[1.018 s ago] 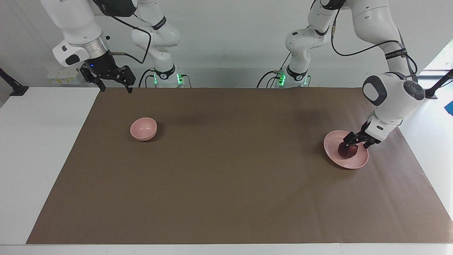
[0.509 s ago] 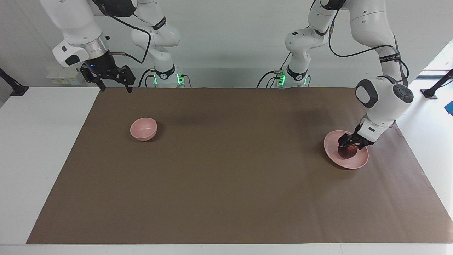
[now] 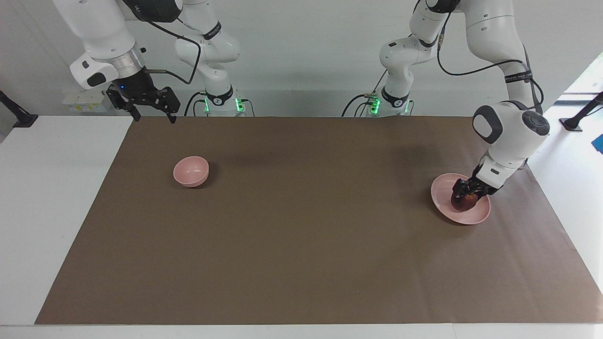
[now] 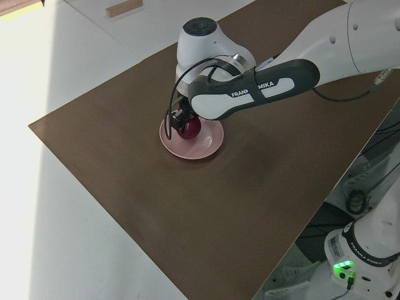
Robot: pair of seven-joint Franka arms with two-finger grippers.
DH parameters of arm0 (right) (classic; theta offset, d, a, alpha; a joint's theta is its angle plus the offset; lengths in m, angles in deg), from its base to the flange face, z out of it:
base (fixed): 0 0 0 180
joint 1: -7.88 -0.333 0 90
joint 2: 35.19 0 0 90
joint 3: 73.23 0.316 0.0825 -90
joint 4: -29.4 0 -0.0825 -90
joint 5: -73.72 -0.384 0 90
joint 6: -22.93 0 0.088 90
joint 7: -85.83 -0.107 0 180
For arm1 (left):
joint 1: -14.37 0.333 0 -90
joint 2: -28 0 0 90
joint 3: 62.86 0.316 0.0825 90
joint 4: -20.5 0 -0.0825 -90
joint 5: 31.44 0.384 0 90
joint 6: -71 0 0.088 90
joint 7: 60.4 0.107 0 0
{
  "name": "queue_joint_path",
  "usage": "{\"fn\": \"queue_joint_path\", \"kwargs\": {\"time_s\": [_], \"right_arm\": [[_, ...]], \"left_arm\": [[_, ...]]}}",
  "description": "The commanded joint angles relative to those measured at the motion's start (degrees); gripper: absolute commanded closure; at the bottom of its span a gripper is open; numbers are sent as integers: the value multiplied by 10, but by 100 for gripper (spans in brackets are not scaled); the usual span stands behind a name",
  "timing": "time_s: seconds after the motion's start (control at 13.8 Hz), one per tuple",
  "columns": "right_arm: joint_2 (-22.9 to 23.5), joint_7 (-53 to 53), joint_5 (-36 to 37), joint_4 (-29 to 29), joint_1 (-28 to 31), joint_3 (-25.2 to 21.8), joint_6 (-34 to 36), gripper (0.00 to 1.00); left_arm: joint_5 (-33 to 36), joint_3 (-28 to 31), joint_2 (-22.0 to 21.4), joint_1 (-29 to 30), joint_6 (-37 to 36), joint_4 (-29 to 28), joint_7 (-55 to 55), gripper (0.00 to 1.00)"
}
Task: Move apple from plate to bowl
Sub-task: 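Close the left gripper on the apple and lift it off the plate, then carry the apple with the left gripper while the right gripper approaches it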
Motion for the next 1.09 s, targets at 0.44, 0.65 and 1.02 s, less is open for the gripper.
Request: {"fn": "queue_joint_path", "kwargs": {"time_s": [0.44, 0.65, 1.02], "right_arm": [[-32, -69, -52, 75, -3, 4, -22, 0], [-29, -79, -130, 113, 0, 2, -56, 0], [-24, -130, -266, 181, -4, 4, -111, 0]], "left_arm": [[-20, 1, -9, -6, -51, 67, 39, 100], [-88, 1, -14, -6, -183, 156, 43, 100], [-256, 0, -89, -5, -278, 177, 41, 100]]}}
